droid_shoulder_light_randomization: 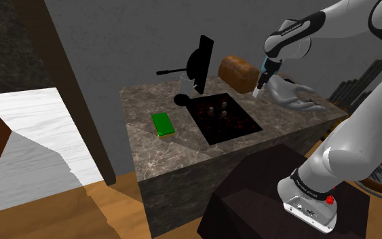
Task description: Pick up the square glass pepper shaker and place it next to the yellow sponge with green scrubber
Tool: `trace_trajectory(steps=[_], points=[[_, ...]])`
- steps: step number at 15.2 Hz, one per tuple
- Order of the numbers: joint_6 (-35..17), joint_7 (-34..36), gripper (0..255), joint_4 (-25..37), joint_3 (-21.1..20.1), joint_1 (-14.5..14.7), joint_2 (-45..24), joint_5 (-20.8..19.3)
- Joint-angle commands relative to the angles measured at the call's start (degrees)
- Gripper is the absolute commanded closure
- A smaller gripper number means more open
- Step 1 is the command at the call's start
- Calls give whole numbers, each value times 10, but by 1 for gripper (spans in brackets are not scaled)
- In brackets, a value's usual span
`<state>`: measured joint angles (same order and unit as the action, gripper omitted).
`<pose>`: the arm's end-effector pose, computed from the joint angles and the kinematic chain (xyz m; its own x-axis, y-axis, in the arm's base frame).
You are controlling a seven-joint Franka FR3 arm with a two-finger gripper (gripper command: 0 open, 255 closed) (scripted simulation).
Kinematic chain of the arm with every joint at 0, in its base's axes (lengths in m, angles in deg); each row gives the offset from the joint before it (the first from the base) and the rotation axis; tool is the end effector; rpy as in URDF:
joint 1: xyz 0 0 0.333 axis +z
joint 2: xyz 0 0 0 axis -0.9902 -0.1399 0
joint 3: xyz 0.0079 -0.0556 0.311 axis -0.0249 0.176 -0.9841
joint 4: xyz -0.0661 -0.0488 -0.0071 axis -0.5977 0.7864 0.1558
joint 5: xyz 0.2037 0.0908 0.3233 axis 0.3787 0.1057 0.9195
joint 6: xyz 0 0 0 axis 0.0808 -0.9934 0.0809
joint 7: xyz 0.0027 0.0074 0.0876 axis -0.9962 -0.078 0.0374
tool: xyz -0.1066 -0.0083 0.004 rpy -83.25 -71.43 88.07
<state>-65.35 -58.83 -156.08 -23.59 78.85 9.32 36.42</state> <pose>0.4007 -0.3442 0.3619 0.9963 0.0628 0.0586 0.0599 -0.9970 0.0500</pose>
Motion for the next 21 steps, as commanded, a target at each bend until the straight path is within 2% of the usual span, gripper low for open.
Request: trace_trajectory(steps=[1,3,4,13,21], points=[[0,0,0,0,0,0,0,0],[0,0,0,0,0,0,0,0],[0,0,255,0,0,0,0,0],[0,0,255,0,0,0,0,0],[61,24,255,29,-3,1,40,-33]])
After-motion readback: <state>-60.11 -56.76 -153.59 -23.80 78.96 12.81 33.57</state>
